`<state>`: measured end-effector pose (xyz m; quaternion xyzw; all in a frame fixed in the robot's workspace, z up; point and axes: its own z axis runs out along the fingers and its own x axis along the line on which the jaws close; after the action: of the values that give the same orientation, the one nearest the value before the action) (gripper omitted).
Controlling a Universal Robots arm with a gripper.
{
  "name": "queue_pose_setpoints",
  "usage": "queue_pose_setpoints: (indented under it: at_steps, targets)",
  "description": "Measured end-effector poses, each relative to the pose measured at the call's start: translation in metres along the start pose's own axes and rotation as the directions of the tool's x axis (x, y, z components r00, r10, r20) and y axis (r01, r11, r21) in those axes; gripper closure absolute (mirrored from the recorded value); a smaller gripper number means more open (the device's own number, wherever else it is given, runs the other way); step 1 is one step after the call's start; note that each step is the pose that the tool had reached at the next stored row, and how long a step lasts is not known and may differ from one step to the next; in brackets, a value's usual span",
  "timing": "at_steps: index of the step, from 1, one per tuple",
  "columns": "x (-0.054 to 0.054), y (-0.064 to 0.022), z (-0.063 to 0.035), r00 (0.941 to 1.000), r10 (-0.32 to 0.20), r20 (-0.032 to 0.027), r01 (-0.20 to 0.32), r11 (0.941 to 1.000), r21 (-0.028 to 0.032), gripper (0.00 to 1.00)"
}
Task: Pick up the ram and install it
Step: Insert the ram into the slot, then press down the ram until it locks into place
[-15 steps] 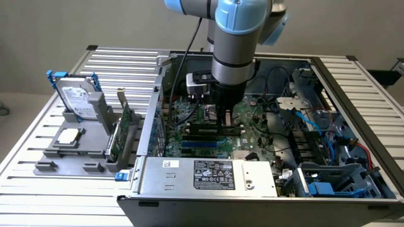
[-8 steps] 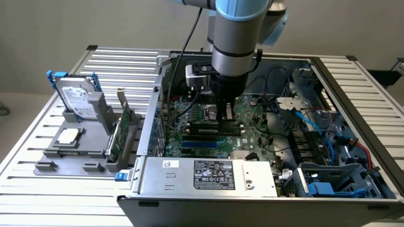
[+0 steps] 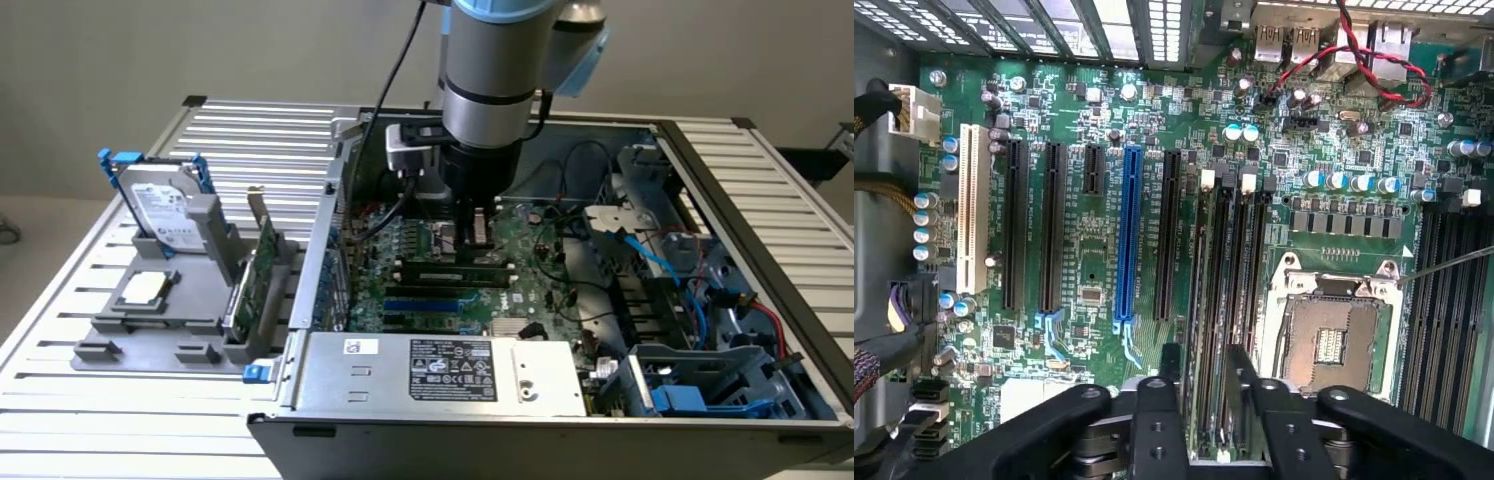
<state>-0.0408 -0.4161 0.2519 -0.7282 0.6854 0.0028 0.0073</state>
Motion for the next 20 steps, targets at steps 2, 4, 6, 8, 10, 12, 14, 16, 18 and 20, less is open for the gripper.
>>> queue_pose_setpoints:
  at_steps: [2, 4, 6, 8, 10, 12, 14, 16, 18, 20]
  targets:
    - [0.0, 0.0, -0.0001, 1.0, 0.0, -0.0002, 0.0, 1.0, -0.0001, 0.75]
    - [0.0001, 0.0, -0.0001, 1.0, 0.0, -0.0002, 0.0, 1.0, -0.0001, 0.87]
    - [0.0001, 0.0, -0.0001, 1.0, 0.0, -0.0002, 0.0, 1.0, -0.0001, 0.89]
    - [0.0001, 0.0, -0.0001, 1.0, 0.0, -0.0002, 0.0, 1.0, -0.0001, 0.89]
    - [0.0, 0.0001, -0.0001, 1.0, 0.0, -0.0002, 0.0, 1.0, -0.0001, 0.89]
    - [0.0001, 0.0001, -0.0001, 1.0, 0.0, -0.0002, 0.0, 1.0, -0.0001, 0.89]
    - [0.0, 0.0001, -0.0001, 1.0, 0.0, -0.0003, 0.0, 1.0, -0.0001, 0.89]
    - [0.0, 0.0, -0.0001, 1.0, 0.0, -0.0002, 0.0, 1.0, -0.0001, 0.89]
    - [0.0, 0.0004, -0.0001, 1.0, 0.0, -0.0002, 0.0, 1.0, -0.0004, 0.89]
    - [0.0, 0.0004, -0.0001, 1.0, 0.0, -0.0003, 0.0, 1.0, -0.0006, 0.89]
